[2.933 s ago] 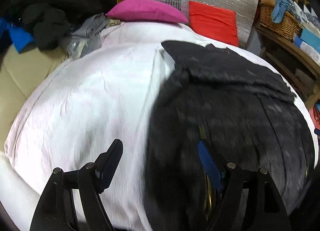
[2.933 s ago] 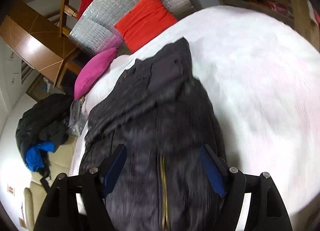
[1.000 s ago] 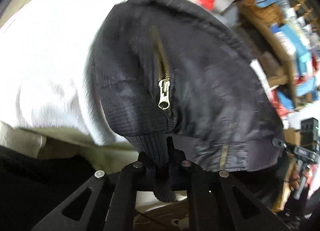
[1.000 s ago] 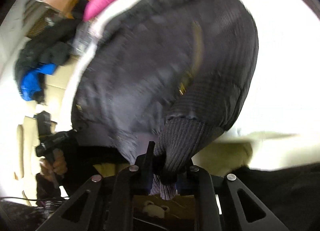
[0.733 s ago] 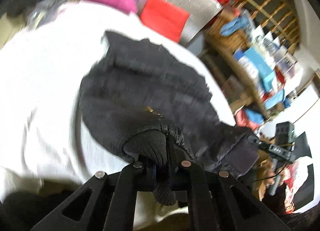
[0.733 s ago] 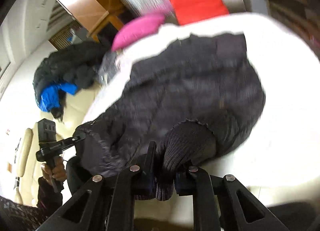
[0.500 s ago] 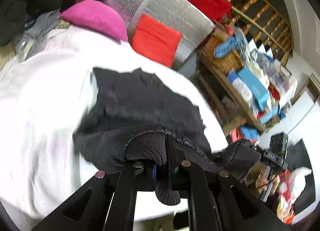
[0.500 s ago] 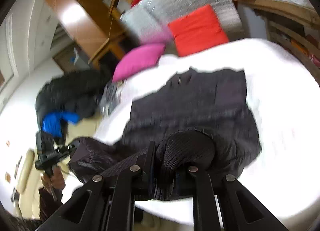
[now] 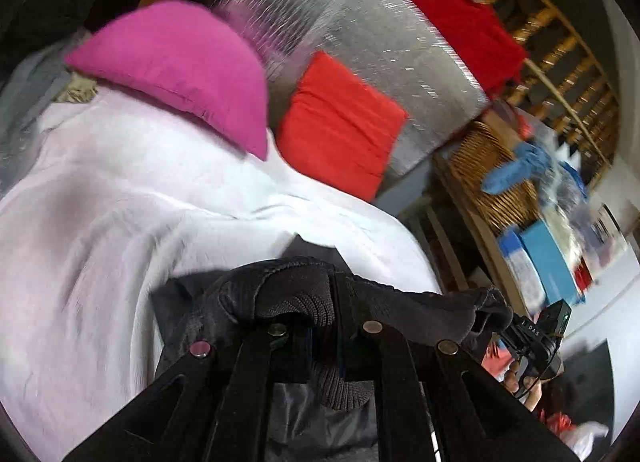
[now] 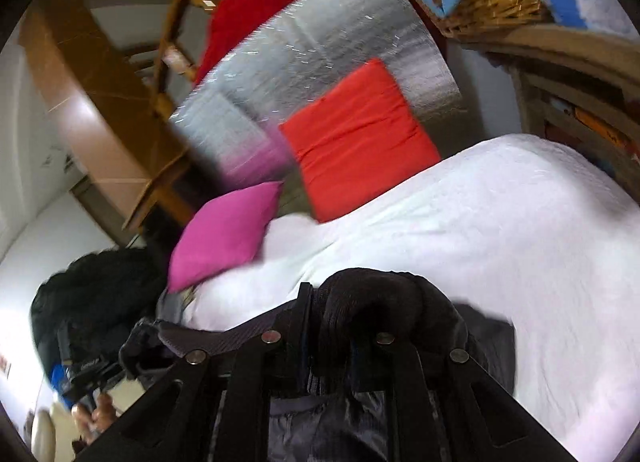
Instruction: Fold large clothes
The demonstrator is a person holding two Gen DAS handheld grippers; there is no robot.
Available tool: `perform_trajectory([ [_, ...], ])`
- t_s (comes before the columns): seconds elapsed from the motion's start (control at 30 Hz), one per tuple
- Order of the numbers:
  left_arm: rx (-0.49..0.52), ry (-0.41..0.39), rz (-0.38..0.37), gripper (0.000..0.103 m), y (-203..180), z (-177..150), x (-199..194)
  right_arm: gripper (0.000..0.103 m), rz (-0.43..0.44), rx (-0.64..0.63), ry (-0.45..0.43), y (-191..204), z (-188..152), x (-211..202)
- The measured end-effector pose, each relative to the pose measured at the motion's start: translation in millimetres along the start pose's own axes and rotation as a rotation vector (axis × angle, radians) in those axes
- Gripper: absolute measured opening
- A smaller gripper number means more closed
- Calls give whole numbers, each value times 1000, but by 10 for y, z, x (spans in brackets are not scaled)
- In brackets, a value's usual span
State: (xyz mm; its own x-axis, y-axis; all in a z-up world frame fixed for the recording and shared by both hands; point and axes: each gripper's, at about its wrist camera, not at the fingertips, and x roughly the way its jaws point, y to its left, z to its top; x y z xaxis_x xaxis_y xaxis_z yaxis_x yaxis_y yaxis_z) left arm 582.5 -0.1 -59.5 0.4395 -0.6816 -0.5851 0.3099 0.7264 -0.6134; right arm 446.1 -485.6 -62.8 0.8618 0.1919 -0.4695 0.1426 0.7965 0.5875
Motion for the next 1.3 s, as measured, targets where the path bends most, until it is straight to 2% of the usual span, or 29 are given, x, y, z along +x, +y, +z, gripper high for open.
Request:
perform_trajectory([
  [0.13, -39, 62, 79, 9, 333, 219, 748, 14, -80, 61, 31, -305, 184, 943],
  [0.27, -75, 134, 148, 9, 735, 165, 1343, 14, -136, 131, 86, -704, 28, 1639],
  [0.33, -89, 147, 155, 10, 894, 133, 1548, 14, -157, 171, 104, -886, -54, 1840],
  [0.5, -113, 120, 151, 13, 1060, 45, 1738, 16, -113, 316, 165, -1248, -123, 2062],
  [0.57, -113, 96, 136, 13, 1037, 32, 1668, 18, -25, 391, 146, -1349, -96, 1951],
  [0.63, -137, 66, 86, 15, 993, 19, 1470, 21, 23, 428, 127, -1376, -90, 1780],
  [0.67, -146, 50, 76, 29, 970, 13, 1377, 26, 18, 424, 107, -1359, -73, 1636],
  [0.7, -149, -11, 70, 40, 927, -12, 1178, 32, 14, 413, 84, -1338, -61, 1518],
  [0.73, -140, -77, 82, 71, 885, -35, 1010, 60, 30, 400, 52, -1319, -50, 1332],
  [0.77, -126, -149, 102, 87, 837, -63, 825, 94, 52, 401, 19, -1309, -44, 1142],
  [0.8, -106, -239, 127, 88, 767, -113, 556, 97, 62, 404, -16, -1297, -42, 998],
  [0.83, -96, -262, 135, 88, 727, -156, 425, 97, 58, 403, -80, -1272, -61, 757],
  [0.87, -85, -256, 155, 88, 661, -213, 287, 97, 52, 383, -104, -1226, -77, 577],
  [0.9, -71, -232, 180, 88, 584, -298, 157, 97, 63, 341, -87, -1151, -109, 397],
  [0.97, -51, -247, 176, 88, 450, -594, -134, 97, 94, 291, -51, -1042, -218, 169],
  [1.07, -22, -261, 207, 88, 312, -1032, -408, 97, 93, 248, -41, -882, -551, -202],
  [1.17, -52, -279, 223, 88, 310, -1528, -559, 97, 115, 277, -19, -844, -906, -475],
  [1.2, -74, -260, 226, 88, 335, -1689, -585, 97, 126, 290, -14, -853, -1034, -562],
  [1.3, -144, -186, 220, 88, 445, -1886, -551, 97, 145, 352, 14, -906, -1390, -688],
])
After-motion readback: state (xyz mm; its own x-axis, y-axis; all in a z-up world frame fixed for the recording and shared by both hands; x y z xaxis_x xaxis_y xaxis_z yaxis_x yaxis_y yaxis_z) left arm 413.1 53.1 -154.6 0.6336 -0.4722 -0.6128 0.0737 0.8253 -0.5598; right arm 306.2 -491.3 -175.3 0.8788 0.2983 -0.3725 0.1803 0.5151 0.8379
